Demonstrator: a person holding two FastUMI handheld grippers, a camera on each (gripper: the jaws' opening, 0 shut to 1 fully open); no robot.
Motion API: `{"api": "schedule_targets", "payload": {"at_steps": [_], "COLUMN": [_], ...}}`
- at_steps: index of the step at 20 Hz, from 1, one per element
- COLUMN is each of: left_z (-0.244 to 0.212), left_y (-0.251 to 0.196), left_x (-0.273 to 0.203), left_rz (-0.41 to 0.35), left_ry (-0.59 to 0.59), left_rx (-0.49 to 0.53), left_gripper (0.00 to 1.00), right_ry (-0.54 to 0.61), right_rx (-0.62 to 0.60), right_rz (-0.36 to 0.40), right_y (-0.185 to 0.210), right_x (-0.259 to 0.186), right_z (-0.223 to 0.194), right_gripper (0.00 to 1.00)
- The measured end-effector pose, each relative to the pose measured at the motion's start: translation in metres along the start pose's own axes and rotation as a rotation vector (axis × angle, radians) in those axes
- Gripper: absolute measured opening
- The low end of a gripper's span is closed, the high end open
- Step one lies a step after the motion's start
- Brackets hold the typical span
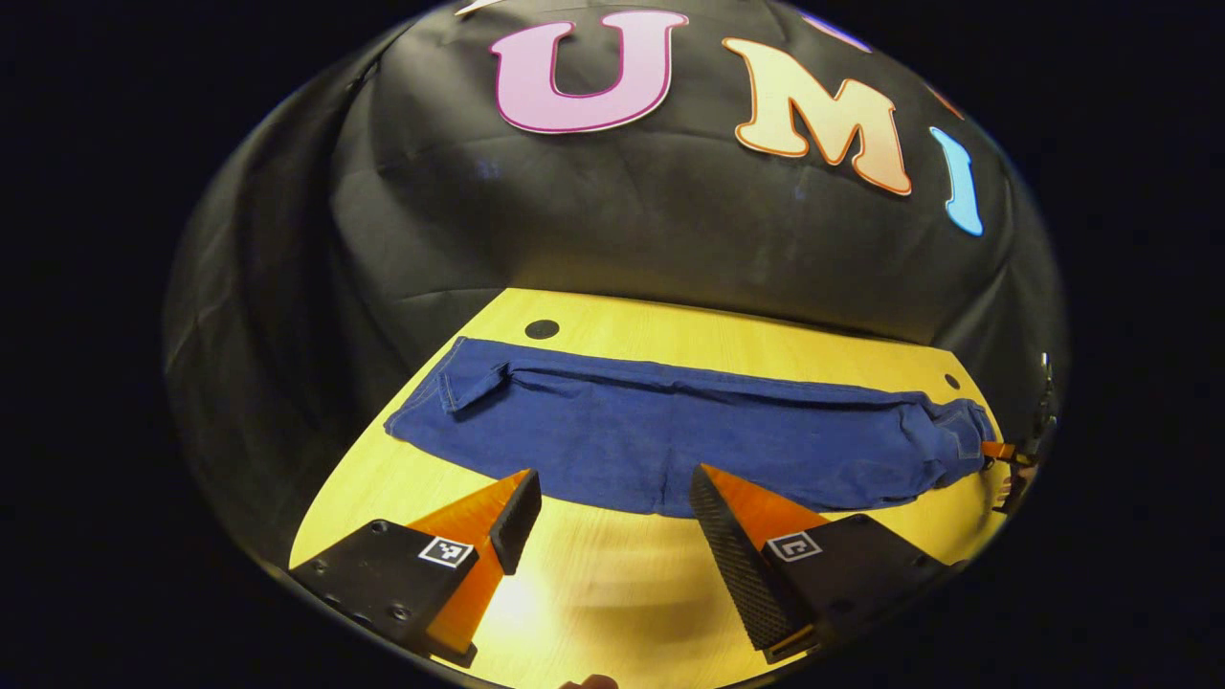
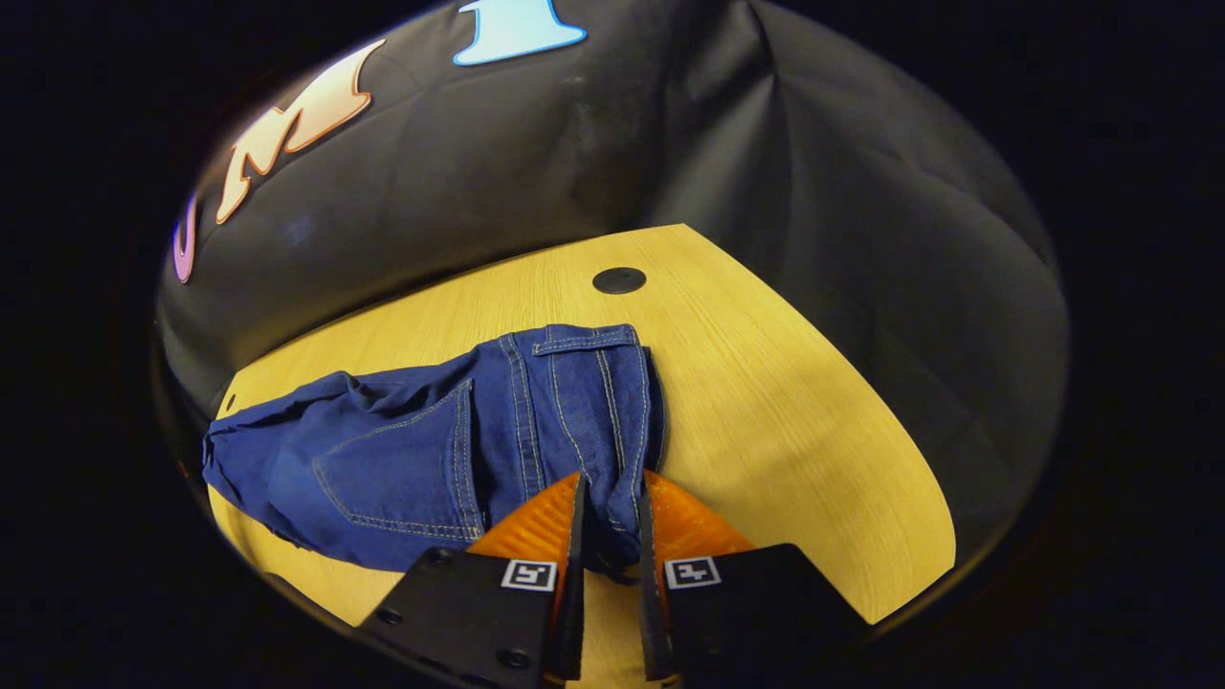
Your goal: Grasp the waist and the cuffs of the jeans and fold them to make the two legs overlap; first hold the waist and fold one-third of the jeans toward the cuffs, then hold the cuffs and fold the remaining one-third in the same direction to finish folding.
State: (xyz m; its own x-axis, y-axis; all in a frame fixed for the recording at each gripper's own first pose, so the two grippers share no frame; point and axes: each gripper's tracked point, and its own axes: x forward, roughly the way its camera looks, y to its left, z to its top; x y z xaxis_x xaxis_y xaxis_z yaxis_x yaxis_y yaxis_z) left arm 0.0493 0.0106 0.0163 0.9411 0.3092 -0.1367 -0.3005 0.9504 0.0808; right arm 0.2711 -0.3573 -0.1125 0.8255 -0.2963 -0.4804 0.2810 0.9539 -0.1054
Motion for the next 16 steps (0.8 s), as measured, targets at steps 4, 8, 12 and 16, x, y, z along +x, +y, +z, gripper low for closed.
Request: {"api": "schedule_targets", "payload": {"at_steps": [4,8,12,16], "left_z": [0.001,0.002,0.002,0.003], "left_y": [0.001,-0.001,-0.002,-0.005], "left_x": [0.002,0.005,0.005,-0.001], "left_rz": [0.010,0.001,-0.021,-0.064], "left_ry": [-0.001,-0.007,-0.010,-0.022], "left_rx": [0.014,0.010,0.005,0.022], "left_gripper": [0.95,0.95,0.95,0.95], "right_ry": [-0.006,0.007,-0.073,-0.170], "right_rx": [0.052,0.111,0.184,0.196], "right_rz": [-0.033,-0.044,0.024,0.095], "right_y": [-0.003,-0.002,0.010,0.027], "right_x": [-0.004,-0.009,-0.032,-0.070], "right_z": [0.007,0.010,0.041,0.068], "right_gripper": [0.17,0.06,0.03,0.03]}}
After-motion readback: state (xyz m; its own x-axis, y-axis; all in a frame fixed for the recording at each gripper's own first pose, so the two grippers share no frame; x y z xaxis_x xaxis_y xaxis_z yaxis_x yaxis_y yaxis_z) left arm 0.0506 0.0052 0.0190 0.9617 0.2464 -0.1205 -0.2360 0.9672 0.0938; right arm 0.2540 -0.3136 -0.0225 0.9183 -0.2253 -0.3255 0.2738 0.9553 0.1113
